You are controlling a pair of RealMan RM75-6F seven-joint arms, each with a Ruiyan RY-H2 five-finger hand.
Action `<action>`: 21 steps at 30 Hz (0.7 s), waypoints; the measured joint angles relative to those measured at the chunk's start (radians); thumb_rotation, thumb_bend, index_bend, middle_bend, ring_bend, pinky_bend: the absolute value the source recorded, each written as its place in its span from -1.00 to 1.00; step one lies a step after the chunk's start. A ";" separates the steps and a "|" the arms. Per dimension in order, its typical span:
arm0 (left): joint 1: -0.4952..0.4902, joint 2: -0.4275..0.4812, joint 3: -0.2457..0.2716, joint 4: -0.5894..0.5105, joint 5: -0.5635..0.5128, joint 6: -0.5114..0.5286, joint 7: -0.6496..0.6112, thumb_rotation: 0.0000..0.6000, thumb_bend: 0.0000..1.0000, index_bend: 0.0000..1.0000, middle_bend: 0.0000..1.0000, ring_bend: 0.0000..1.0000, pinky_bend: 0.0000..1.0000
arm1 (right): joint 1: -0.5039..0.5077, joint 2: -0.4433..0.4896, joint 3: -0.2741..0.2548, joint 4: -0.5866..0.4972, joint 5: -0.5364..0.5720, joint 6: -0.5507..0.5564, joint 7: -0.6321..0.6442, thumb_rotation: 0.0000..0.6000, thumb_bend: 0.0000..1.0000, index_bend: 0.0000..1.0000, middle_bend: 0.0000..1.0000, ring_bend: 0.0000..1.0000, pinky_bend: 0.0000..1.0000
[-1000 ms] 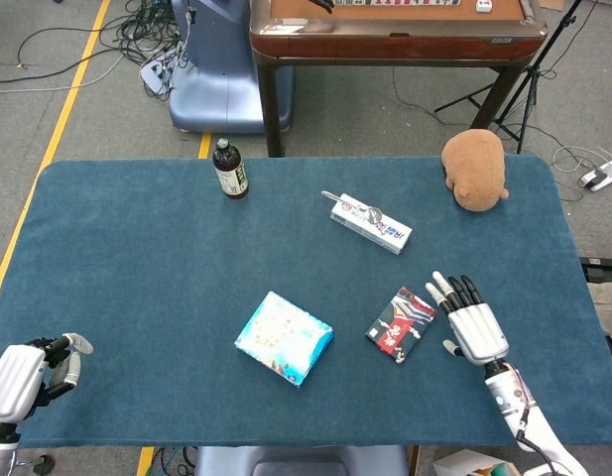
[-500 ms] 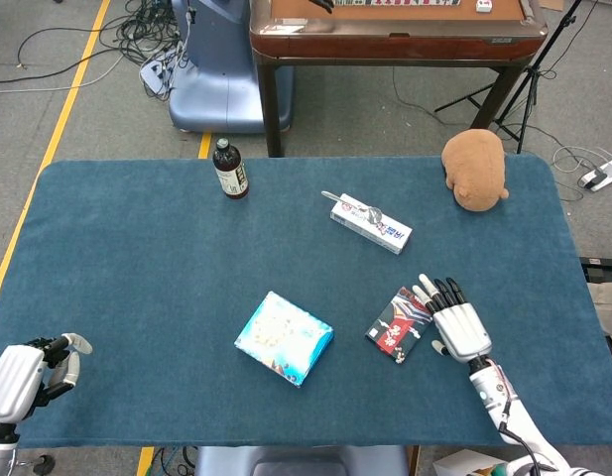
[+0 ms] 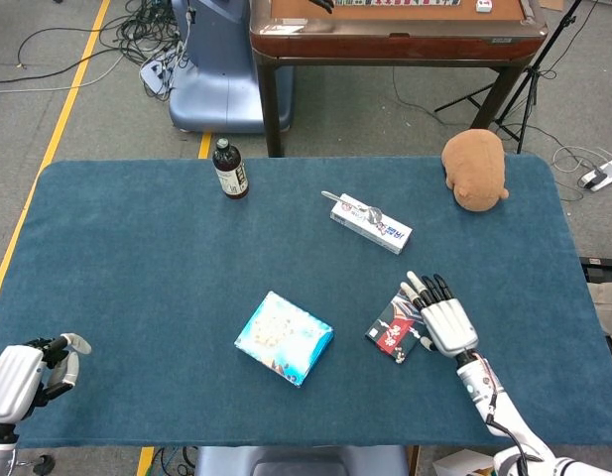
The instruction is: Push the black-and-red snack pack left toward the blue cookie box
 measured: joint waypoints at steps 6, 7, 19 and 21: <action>0.002 0.003 -0.002 0.001 -0.003 0.003 -0.005 1.00 0.23 0.00 0.80 0.34 0.27 | 0.019 -0.013 0.011 -0.003 0.020 -0.014 -0.021 1.00 -1.00 -0.89 -1.00 -1.00 -0.98; 0.002 0.003 -0.002 0.001 -0.003 0.004 -0.006 1.00 0.23 0.00 0.80 0.34 0.27 | 0.021 -0.014 0.012 -0.004 0.022 -0.016 -0.024 1.00 -1.00 -0.89 -1.00 -1.00 -0.98; 0.004 0.007 -0.007 0.002 -0.010 0.007 -0.012 1.00 0.23 0.00 0.80 0.35 0.27 | 0.066 -0.034 0.042 -0.015 0.061 -0.043 -0.087 1.00 -1.00 -0.89 -1.00 -1.00 -0.98; 0.004 0.007 -0.008 0.002 -0.011 0.007 -0.014 1.00 0.23 0.00 0.80 0.35 0.27 | 0.076 -0.036 0.051 -0.022 0.071 -0.046 -0.102 1.00 -1.00 -0.89 -1.00 -1.00 -0.98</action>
